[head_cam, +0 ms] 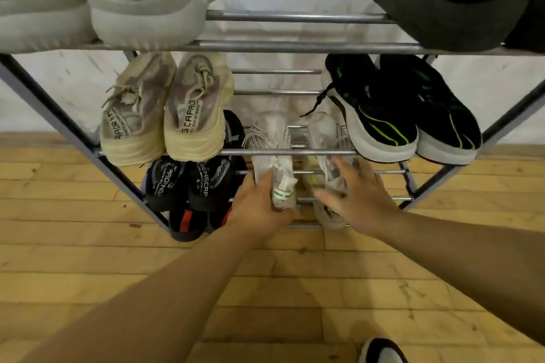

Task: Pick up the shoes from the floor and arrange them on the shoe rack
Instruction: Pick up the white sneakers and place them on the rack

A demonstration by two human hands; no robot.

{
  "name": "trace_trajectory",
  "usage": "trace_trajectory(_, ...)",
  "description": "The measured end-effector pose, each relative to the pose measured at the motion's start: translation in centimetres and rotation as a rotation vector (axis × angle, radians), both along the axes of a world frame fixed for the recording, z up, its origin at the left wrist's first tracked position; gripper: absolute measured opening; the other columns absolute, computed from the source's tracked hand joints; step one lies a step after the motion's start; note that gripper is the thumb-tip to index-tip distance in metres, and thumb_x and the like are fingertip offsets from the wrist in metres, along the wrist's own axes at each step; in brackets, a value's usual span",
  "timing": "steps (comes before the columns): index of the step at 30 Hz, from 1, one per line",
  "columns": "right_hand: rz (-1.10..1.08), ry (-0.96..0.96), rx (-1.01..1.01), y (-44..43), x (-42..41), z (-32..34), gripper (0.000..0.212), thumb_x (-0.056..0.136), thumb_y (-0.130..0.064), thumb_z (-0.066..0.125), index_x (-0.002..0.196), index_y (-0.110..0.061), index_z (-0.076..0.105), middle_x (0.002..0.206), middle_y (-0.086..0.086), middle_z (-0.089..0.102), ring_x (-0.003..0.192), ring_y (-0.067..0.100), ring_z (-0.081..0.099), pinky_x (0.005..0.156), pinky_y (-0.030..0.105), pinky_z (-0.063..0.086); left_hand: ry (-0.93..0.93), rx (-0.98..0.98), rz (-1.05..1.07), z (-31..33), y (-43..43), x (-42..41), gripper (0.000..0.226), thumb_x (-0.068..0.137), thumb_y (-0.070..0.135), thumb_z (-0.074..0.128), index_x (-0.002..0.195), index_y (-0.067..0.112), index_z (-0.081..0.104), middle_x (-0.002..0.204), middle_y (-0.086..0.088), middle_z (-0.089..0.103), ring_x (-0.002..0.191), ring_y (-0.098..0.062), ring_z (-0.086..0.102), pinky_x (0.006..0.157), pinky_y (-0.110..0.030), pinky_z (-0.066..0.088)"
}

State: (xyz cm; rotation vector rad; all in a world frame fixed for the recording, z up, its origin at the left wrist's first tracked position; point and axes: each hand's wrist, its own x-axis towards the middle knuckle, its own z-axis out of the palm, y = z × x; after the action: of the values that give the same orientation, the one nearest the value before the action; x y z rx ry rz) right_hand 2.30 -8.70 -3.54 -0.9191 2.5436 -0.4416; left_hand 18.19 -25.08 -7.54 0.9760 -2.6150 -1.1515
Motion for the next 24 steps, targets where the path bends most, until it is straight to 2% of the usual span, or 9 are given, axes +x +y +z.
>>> trace_trajectory(2,0.058,0.096,0.06,0.1,0.0,-0.7,0.09,0.084,-0.065,0.056,0.156,-0.047,0.005,0.161,-0.002,0.008,0.144,0.036,0.019,0.113,0.05,0.033,0.013,-0.007,-0.017,-0.3,-0.2,-0.1,0.083,0.074,0.051,0.074,0.147,0.043,0.036,0.138,0.001,0.037,0.125,-0.025,0.045,0.104,-0.038,0.044)
trace_trajectory(5,0.038,0.138,0.027,0.0,-0.4,-1.4,0.085,0.085,-0.052,0.056,0.156,-0.046,0.009,0.155,-0.001,0.016,0.137,0.037,0.026,0.107,0.049,0.04,0.055,-0.001,-0.03,-0.5,-0.2,-0.6,0.079,0.072,0.053,0.073,0.143,0.04,0.041,0.137,0.005,0.04,0.123,-0.022,0.049,0.104,-0.043,0.049)
trace_trajectory(8,0.036,0.192,-0.01,0.7,-1.1,-1.9,0.075,0.094,-0.044,0.054,0.157,-0.041,0.013,0.154,0.005,0.021,0.136,0.036,0.03,0.105,0.046,0.04,0.079,0.035,-0.055,-0.5,0.9,-2.3,0.084,0.072,0.06,0.07,0.146,0.033,0.041,0.143,0.005,0.039,0.127,-0.022,0.048,0.104,-0.045,0.049)
trace_trajectory(11,0.004,0.29,-0.02,2.2,-2.9,-2.1,0.072,0.095,-0.039,0.057,0.156,-0.035,0.018,0.153,0.011,0.027,0.134,0.039,0.035,0.104,0.047,0.041,0.102,0.065,-0.063,-0.5,2.6,-5.0,0.081,0.071,0.066,0.068,0.142,0.035,0.044,0.143,0.007,0.04,0.129,-0.02,0.048,0.105,-0.044,0.049)
trace_trajectory(15,-0.045,0.278,0.01,4.4,-5.4,-2.6,0.07,0.096,-0.038,0.055,0.154,-0.036,0.017,0.16,0.01,0.018,0.141,0.042,0.027,0.109,0.053,0.038,0.069,0.129,-0.102,-0.5,5.3,-8.9,0.091,0.067,0.07,0.065,0.146,0.031,0.042,0.148,0.005,0.038,0.134,-0.022,0.047,0.108,-0.044,0.048)
trace_trajectory(18,-0.044,0.297,-0.008,5.4,-6.2,-2.9,0.064,0.096,-0.04,0.054,0.151,-0.032,0.022,0.155,0.013,0.027,0.14,0.042,0.029,0.109,0.056,0.039,0.023,0.135,-0.136,-0.2,6.9,-11.1,0.101,0.074,0.074,0.061,0.157,0.025,0.029,0.162,-0.004,0.024,0.148,-0.03,0.032,0.115,-0.046,0.04)
trace_trajectory(21,-0.041,0.327,-0.018,5.6,-6.2,-2.8,0.06,0.096,-0.037,0.055,0.148,-0.026,0.028,0.148,0.014,0.034,0.138,0.04,0.032,0.11,0.055,0.037,-0.016,0.173,-0.175,-0.1,7.6,-11.6,0.102,0.088,0.061,0.064,0.164,0.023,0.009,0.172,-0.003,-0.003,0.157,-0.028,0.007,0.122,-0.047,0.028)
trace_trajectory(22,-0.039,0.333,-0.024,5.6,-6.3,-2.9,0.06,0.095,-0.036,0.055,0.148,-0.024,0.029,0.147,0.015,0.034,0.138,0.041,0.031,0.112,0.054,0.035,-0.019,0.18,-0.183,-0.2,7.6,-11.5,0.1,0.09,0.056,0.064,0.164,0.023,0.006,0.172,-0.003,-0.009,0.158,-0.027,0.003,0.123,-0.047,0.027)
trace_trajectory(24,-0.028,0.319,-0.037,5.5,-6.1,-2.7,0.063,0.094,-0.038,0.052,0.15,-0.021,0.027,0.149,0.016,0.033,0.14,0.04,0.028,0.114,0.054,0.032,-0.034,0.159,-0.199,-0.5,7.3,-11.5,0.095,0.091,0.048,0.062,0.164,0.026,0.006,0.172,-0.002,-0.012,0.158,-0.026,0.008,0.122,-0.046,0.029)
